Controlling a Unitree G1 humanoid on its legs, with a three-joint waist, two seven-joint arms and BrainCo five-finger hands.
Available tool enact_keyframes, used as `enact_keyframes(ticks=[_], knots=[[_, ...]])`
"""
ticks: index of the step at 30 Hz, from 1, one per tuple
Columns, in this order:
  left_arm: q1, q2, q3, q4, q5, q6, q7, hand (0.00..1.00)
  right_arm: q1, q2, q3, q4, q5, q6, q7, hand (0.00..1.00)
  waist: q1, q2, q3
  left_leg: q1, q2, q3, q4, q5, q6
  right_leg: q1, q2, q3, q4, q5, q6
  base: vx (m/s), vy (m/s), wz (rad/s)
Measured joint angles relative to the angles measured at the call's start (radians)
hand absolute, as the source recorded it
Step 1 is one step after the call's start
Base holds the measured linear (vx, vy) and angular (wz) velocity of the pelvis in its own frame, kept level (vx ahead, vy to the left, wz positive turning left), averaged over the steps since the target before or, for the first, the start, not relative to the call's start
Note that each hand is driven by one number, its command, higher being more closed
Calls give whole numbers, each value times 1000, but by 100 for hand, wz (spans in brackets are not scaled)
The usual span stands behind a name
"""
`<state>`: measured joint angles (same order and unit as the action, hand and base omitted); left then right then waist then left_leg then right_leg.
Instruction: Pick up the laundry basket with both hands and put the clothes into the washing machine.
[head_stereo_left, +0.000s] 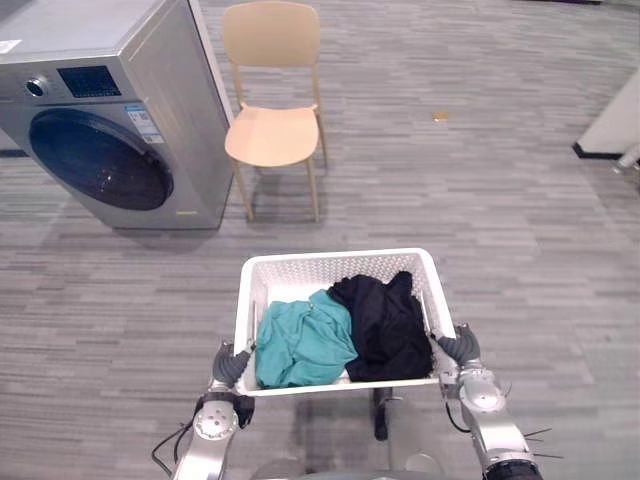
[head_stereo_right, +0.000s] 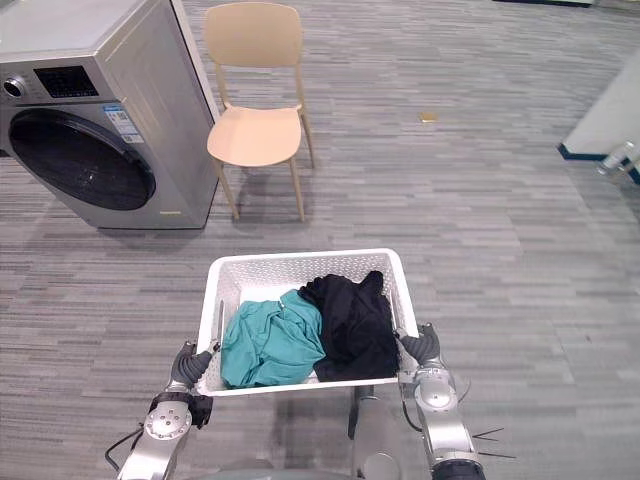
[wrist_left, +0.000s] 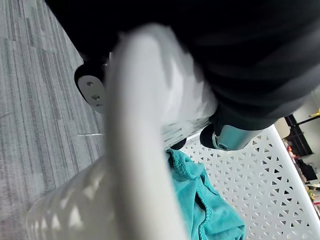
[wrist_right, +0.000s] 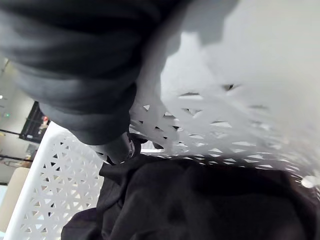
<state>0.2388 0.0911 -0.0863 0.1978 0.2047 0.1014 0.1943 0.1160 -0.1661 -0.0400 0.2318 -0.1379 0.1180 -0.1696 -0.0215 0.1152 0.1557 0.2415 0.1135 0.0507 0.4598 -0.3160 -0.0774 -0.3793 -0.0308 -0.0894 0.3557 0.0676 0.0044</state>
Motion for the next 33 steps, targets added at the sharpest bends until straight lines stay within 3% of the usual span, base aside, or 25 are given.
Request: enact_keyframes(ticks=[2,3,4,5,6,8,9,10,11,12,13,14,15,16,17,19,20,22,25,27,28,29,31,33], knots=[[12,-17,21,-1,0,-3,0,100,32,6,8,-56,1,2,-3,100,14,18,13,-175,119,51,457,277,-7,147,50,-29,-22,-92,-36,642,-230,15],[18,-16,20,-2,0,-4,0,100,40,7,6,-67,5,2,-6,100,17,21,15,-212,150,61,541,257,1,187,59,-39,-45,-103,-39,609,-155,19],[18,-9,17,-3,-1,-16,0,100,52,8,2,-93,12,1,-13,100,24,12,24,-313,186,83,683,189,27,290,71,-50,-106,-128,-52,570,-134,22],[15,-10,15,-4,-1,-28,0,100,50,5,0,-105,13,1,-22,100,37,-13,30,-394,181,119,684,132,57,365,66,-47,-164,-144,-60,648,-150,24],[13,-10,14,-5,-1,-35,0,100,49,3,-2,-111,18,1,-24,100,39,-15,28,-436,179,138,653,106,65,398,63,-48,-194,-147,-59,626,-108,15],[7,-12,15,-6,-2,-41,0,100,43,-1,-5,-120,28,-2,-25,100,45,-30,30,-521,128,154,425,75,68,457,47,-54,-254,-159,-51,454,-14,8],[3,-15,14,-6,-2,-41,-2,100,39,-4,-13,-117,29,-2,-24,100,51,-37,36,-552,79,138,219,82,57,489,31,-51,-267,-175,-33,502,96,-4],[2,-22,14,-6,-2,-40,-11,100,39,-5,-22,-105,30,-2,-24,100,60,-36,37,-574,34,118,26,117,14,521,10,-47,-284,-192,-11,605,130,-6],[3,-25,14,-6,0,-40,-15,100,39,-7,-24,-96,30,-2,-25,100,62,-34,36,-575,18,108,-65,137,-16,540,1,-46,-296,-202,3,514,167,-9],[7,-29,11,-7,2,-36,-17,100,39,-15,-24,-84,30,-2,-24,100,65,-23,32,-565,8,97,-206,203,-33,576,-4,-46,-323,-221,31,529,209,-17],[9,-29,10,-6,2,-28,-18,100,37,-16,-23,-71,31,-2,-24,100,67,-22,30,-554,7,106,-209,296,-32,606,-15,-39,-334,-240,49,554,226,-18],[7,-21,10,-8,2,-24,-18,100,33,-13,-23,-64,31,-2,-24,100,65,-27,21,-553,-12,120,-183,339,7,628,-38,-40,-330,-264,71,588,224,-10],[0,-13,10,-7,2,-22,-18,100,32,-4,-24,-60,31,-2,-24,100,61,-52,19,-568,-40,129,-133,305,58,623,-70,-42,-294,-288,96,602,200,0],[-10,-15,2,-6,3,-20,-19,100,33,4,-38,-58,31,-2,-23,100,62,-59,20,-573,-57,141,-85,255,91,573,-103,-38,-168,-308,126,580,196,-6],[-13,-11,-7,-5,4,-19,-20,100,29,4,-47,-53,30,-2,-21,100,65,-58,20,-559,-65,151,-71,220,98,497,-128,-18,13,-323,152,538,230,-13],[-18,31,-20,-3,4,-6,-20,100,26,24,-43,-28,29,-2,-21,100,52,-92,29,-442,-113,168,-99,163,120,309,-208,13,484,-297,206,619,265,-6],[-17,42,-18,-3,3,-2,-19,100,24,35,-37,-9,29,-2,-22,100,49,-95,29,-378,-122,171,-125,150,139,279,-218,-8,558,-307,184,529,180,-2],[-19,62,-12,-4,3,0,-16,100,21,48,-18,-4,28,-3,-24,100,37,-95,30,-270,-130,170,-197,140,151,218,-199,-49,562,-343,121,489,111,-5],[-44,75,-10,-5,1,-1,-16,100,-1,50,-14,-3,28,-4,-25,100,31,-95,29,-181,-129,162,-273,135,151,84,-124,-99,355,-367,78,451,26,9],[-40,76,-12,-4,2,-2,-17,100,1,48,-11,-3,29,-4,-25,100,17,-98,27,-141,-126,154,-281,110,111,89,-65,-96,65,-261,49,463,-32,40],[-29,86,-12,-2,2,-3,-17,100,11,53,1,-2,28,-5,-28,100,7,-128,21,-115,-148,138,-265,82,83,115,-52,-65,-83,-17,2,448,-63,35],[-20,59,-11,21,2,-3,-18,100,10,38,1,20,28,-5,-29,100,7,-86,4,-103,-112,117,-247,57,75,127,-29,-65,-64,-12,-20,450,-70,25],[-16,43,-11,22,5,-4,-18,100,15,32,1,19,28,-5,-28,100,11,-66,0,-134,-90,91,-168,53,67,168,-21,-92,-104,-49,-20,381,-108,30],[-30,30,-3,22,8,-3,-20,100,25,29,0,8,30,-5,-32,100,11,-58,12,-247,-48,96,91,53,39,223,-19,-118,-139,-64,-31,311,-106,52]])
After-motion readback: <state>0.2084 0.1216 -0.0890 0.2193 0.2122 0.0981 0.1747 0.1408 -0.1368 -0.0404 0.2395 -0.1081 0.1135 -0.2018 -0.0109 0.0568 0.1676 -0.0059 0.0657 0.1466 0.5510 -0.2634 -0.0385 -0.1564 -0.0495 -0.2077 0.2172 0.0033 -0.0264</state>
